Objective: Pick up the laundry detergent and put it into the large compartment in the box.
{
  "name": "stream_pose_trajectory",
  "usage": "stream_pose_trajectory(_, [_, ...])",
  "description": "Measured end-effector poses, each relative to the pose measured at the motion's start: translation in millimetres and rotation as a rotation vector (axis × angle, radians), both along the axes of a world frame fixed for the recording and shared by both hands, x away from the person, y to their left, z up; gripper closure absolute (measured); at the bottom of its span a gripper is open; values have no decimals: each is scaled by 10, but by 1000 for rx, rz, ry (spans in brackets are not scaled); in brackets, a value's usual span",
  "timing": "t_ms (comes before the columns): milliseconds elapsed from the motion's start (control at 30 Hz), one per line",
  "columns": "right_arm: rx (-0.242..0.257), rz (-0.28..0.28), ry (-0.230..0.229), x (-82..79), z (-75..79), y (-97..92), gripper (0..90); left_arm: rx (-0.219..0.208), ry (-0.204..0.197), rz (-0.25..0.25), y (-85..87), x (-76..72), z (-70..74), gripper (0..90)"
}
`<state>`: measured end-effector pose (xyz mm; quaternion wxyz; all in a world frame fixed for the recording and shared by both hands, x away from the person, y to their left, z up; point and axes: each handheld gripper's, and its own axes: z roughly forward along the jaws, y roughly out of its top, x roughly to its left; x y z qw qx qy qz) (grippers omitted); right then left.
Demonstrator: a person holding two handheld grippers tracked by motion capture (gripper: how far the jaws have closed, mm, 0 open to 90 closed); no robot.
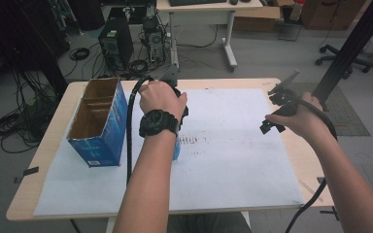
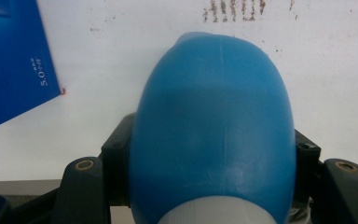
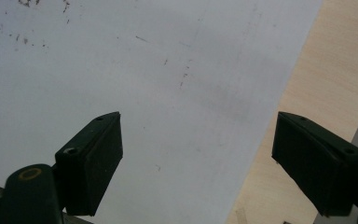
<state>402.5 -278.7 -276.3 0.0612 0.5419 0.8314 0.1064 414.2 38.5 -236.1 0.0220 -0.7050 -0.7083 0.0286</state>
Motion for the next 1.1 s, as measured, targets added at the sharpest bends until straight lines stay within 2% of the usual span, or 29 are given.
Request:
stream_pose_trajectory(367, [8,-5,1,25,-8,-30,162,-10,11,-8,-12,19,188,375])
stream_pose_trajectory(1100, [12,-8,6,57,-20,-78,162,-17,6,-7,19,51,582,375])
